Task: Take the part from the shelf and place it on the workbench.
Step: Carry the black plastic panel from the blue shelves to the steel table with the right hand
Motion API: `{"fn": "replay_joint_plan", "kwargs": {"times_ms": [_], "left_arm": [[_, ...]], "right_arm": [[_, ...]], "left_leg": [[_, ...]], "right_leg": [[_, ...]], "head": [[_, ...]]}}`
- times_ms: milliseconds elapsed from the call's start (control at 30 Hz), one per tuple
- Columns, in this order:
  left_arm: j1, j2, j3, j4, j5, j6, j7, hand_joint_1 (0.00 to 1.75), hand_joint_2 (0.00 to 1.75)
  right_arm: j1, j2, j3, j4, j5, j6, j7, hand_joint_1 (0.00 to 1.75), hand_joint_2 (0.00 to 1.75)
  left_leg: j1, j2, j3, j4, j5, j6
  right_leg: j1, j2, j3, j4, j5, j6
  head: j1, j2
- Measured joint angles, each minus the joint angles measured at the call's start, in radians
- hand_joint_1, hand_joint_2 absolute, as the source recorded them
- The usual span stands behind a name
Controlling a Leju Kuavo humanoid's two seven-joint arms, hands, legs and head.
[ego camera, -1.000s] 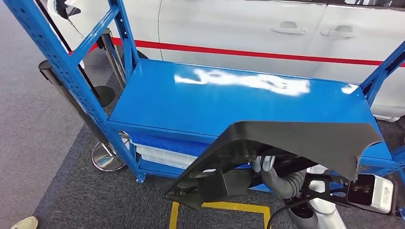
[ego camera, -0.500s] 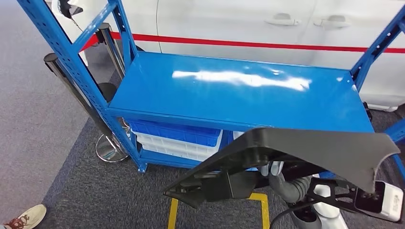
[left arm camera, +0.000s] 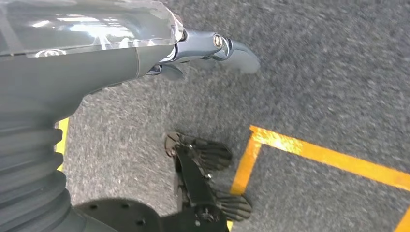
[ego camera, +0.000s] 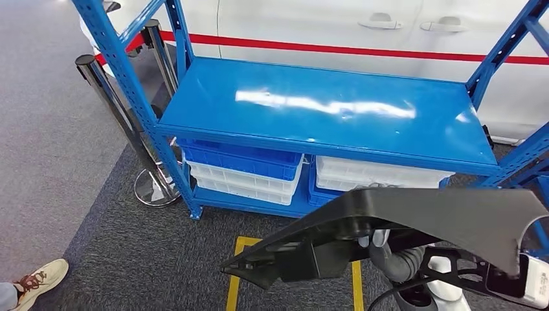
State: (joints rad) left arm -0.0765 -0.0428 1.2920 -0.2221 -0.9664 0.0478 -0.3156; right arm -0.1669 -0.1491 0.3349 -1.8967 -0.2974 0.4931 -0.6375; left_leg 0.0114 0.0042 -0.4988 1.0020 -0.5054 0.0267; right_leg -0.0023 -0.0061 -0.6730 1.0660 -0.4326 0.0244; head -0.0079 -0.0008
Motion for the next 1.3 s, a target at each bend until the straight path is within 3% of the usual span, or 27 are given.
{"fn": "replay_joint_plan", "kwargs": {"times_ms": [67,100,133,167,200,267,333,400,467,500,567,633,667,700,733,800,867,900,967,1033,1100,1167,1200,1233,1300], "left_arm": [[0.001,0.000,0.000,0.000,0.001,0.000,0.000,0.00,1.75],[0.001,0.000,0.000,0.000,0.001,0.000,-0.001,0.00,1.75],[0.001,0.000,0.000,0.000,0.001,0.001,-0.002,0.00,1.75],[0.002,0.000,0.000,0.000,0.001,0.001,-0.002,0.00,1.75],[0.002,0.000,0.000,0.000,0.001,0.001,-0.003,0.00,1.75],[0.003,0.000,0.000,0.000,0.002,0.001,-0.003,0.00,1.75],[0.003,-0.002,0.000,0.000,0.002,0.002,-0.003,0.00,1.75],[0.002,-0.003,0.000,0.000,0.002,0.002,-0.004,0.00,1.75],[0.004,-0.002,0.000,0.000,0.001,0.003,-0.006,0.00,1.75],[0.004,-0.002,0.000,0.000,0.000,0.003,-0.009,0.00,1.75],[0.006,-0.002,0.000,0.000,-0.001,0.002,-0.012,0.00,1.75],[0.007,-0.002,0.000,0.000,-0.001,0.002,-0.014,0.00,1.75],[0.007,-0.002,0.000,0.000,-0.001,0.001,-0.014,0.00,1.75],[0.007,-0.002,0.000,0.000,-0.001,0.001,-0.014,0.00,1.75],[0.007,-0.002,0.000,0.000,-0.001,0.001,-0.015,0.00,1.75],[0.006,-0.001,0.000,0.000,-0.002,0.001,-0.015,0.00,1.75],[0.004,-0.001,0.000,0.000,-0.002,0.000,-0.015,0.00,1.75],[0.003,-0.001,0.000,0.000,-0.002,-0.001,-0.015,0.00,1.75],[0.004,-0.001,0.000,0.000,-0.002,0.000,-0.008,0.00,1.75],[0.005,-0.001,0.000,0.000,-0.005,0.004,0.002,0.00,1.75],[0.006,0.000,0.000,-0.001,-0.009,0.008,0.009,0.00,1.75],[0.007,0.004,0.000,-0.002,-0.014,0.010,0.012,0.00,1.75],[0.009,0.005,0.000,-0.002,-0.017,0.011,0.015,0.00,1.75],[0.011,0.007,0.000,-0.003,-0.020,0.013,0.017,0.00,1.75],[0.014,0.010,0.000,-0.004,-0.027,0.015,0.022,0.00,1.75]], "right_arm": [[0.001,0.000,-0.003,-0.001,-0.001,0.005,0.000,1.57,1.75],[0.001,0.000,-0.004,-0.001,-0.002,0.008,0.000,1.57,1.75],[0.002,0.000,-0.005,-0.001,-0.003,0.009,0.001,1.57,1.75],[0.003,0.000,-0.006,-0.001,-0.004,0.009,0.002,1.57,1.75],[0.003,0.000,-0.008,-0.001,-0.005,0.009,0.003,1.57,1.75],[0.003,0.001,-0.012,-0.002,-0.006,0.008,0.005,1.57,1.75],[0.004,0.001,-0.016,-0.007,-0.004,0.008,0.006,1.57,1.75],[0.006,0.002,-0.018,-0.011,0.000,0.006,0.005,1.57,1.75],[0.009,0.002,-0.021,-0.012,0.011,0.002,0.001,1.57,1.75],[0.011,0.002,-0.023,-0.013,0.017,-0.001,0.000,1.57,1.75],[0.017,0.003,-0.024,-0.018,0.029,-0.007,-0.006,1.57,1.75],[0.024,0.004,-0.025,-0.026,0.037,-0.009,-0.013,1.57,1.75],[0.027,0.004,-0.026,-0.028,0.039,-0.009,-0.016,1.57,1.75],[0.030,0.004,-0.027,-0.029,0.039,-0.009,-0.017,1.57,1.75],[0.032,0.004,-0.028,-0.029,0.039,-0.009,-0.017,1.57,1.75],[0.034,0.004,-0.030,-0.033,0.041,-0.009,-0.017,1.57,1.75],[0.036,0.004,-0.031,-0.042,0.047,-0.009,-0.020,1.57,1.75],[0.039,0.004,-0.031,-0.047,0.053,-0.009,-0.023,1.57,1.75],[0.047,0.004,-0.032,-0.058,0.066,-0.011,-0.033,1.57,1.75],[0.058,0.004,-0.036,-0.072,0.076,-0.014,-0.045,1.57,1.75],[0.071,0.004,-0.041,-0.085,0.083,-0.021,-0.052,1.57,1.75],[0.087,0.004,-0.046,-0.094,0.088,-0.026,-0.055,1.57,1.75],[0.096,0.003,-0.049,-0.098,0.089,-0.027,-0.055,1.57,1.75],[0.105,0.003,-0.052,-0.103,0.090,-0.027,-0.055,1.57,1.75],[0.120,0.003,-0.060,-0.113,0.089,-0.023,-0.055,1.57,1.75]], "left_leg": [[0.002,0.003,-0.029,0.000,0.026,0.008],[0.002,0.004,-0.045,0.001,0.038,0.008],[0.002,0.004,-0.062,0.003,0.051,0.007],[0.002,0.004,-0.080,0.005,0.063,0.005],[0.002,0.004,-0.097,0.008,0.073,0.002],[0.002,0.004,-0.125,0.014,0.092,-0.005],[0.000,0.002,-0.140,0.017,0.108,-0.014],[0.001,0.002,-0.144,0.014,0.123,-0.024],[0.003,0.002,-0.146,0.009,0.134,-0.036],[0.004,0.001,-0.152,0.016,0.124,-0.040],[0.006,0.000,-0.176,0.078,0.054,-0.045],[0.007,0.000,-0.211,0.207,-0.036,-0.048],[0.007,0.000,-0.222,0.266,-0.055,-0.050],[0.007,0.000,-0.221,0.299,-0.051,-0.051],[0.007,0.000,-0.201,0.295,-0.028,-0.051],[0.007,0.000,-0.112,0.185,0.012,-0.047],[0.005,-0.001,-0.026,0.058,0.003,-0.040],[0.003,-0.001,-0.010,0.027,-0.010,-0.036],[0.001,-0.002,-0.011,0.014,-0.010,-0.024],[0.003,0.001,-0.016,0.009,0.002,-0.009],[0.004,0.003,-0.026,0.006,0.014,0.001],[0.003,0.004,-0.040,0.009,0.023,0.003],[0.002,0.004,-0.045,0.010,0.025,0.003],[0.002,0.004,-0.048,0.012,0.027,0.003],[0.002,0.005,-0.049,0.014,0.028,0.001]], "right_leg": [[-0.006,0.003,-0.028,0.102,-0.105,0.011],[-0.009,0.003,-0.039,0.163,-0.143,0.016],[-0.013,0.003,-0.043,0.213,-0.157,0.020],[-0.015,0.003,-0.034,0.238,-0.145,0.024],[-0.018,0.003,-0.008,0.228,-0.117,0.025],[-0.021,0.004,0.089,0.121,-0.073,0.023],[-0.017,0.004,0.188,-0.021,-0.090,0.012],[-0.010,0.004,0.220,-0.082,-0.109,0.002],[-0.009,0.003,0.209,-0.085,-0.095,-0.011],[-0.010,0.001,0.202,-0.088,-0.085,-0.021],[-0.012,-0.003,0.184,-0.093,-0.065,-0.039],[-0.007,-0.004,0.159,-0.091,-0.046,-0.047],[-0.005,-0.005,0.146,-0.088,-0.036,-0.048],[-0.004,-0.005,0.132,-0.085,-0.028,-0.047],[-0.003,-0.005,0.118,-0.079,-0.021,-0.045],[-0.003,-0.005,0.093,-0.063,-0.013,-0.039],[-0.001,-0.006,0.076,-0.045,-0.009,-0.031],[0.000,-0.006,0.071,-0.040,-0.006,-0.025],[0.000,-0.006,0.066,-0.036,0.000,-0.012],[-0.004,-0.003,0.054,-0.014,-0.020,0.000],[-0.008,0.001,0.014,0.083,-0.088,0.011],[-0.011,0.002,-0.033,0.205,-0.150,0.017],[-0.012,0.002,-0.038,0.231,-0.154,0.018],[-0.013,0.002,-0.024,0.218,-0.140,0.018],[-0.011,-0.004,0.051,0.097,-0.082,0.010]], "head": [[0.002,0.000],[0.002,0.000],[0.002,0.000],[0.002,0.000],[0.002,0.000],[0.002,0.000],[0.001,0.000],[0.001,0.000],[0.001,0.000],[0.001,0.000],[-0.001,0.000],[-0.002,0.000],[-0.002,0.000],[-0.002,0.000],[-0.002,0.000],[-0.002,0.000],[-0.002,0.000],[-0.002,0.000],[-0.001,0.000],[-0.001,0.000],[0.000,0.000],[0.000,0.000],[0.000,0.000],[0.000,0.000],[0.000,0.000]]}}
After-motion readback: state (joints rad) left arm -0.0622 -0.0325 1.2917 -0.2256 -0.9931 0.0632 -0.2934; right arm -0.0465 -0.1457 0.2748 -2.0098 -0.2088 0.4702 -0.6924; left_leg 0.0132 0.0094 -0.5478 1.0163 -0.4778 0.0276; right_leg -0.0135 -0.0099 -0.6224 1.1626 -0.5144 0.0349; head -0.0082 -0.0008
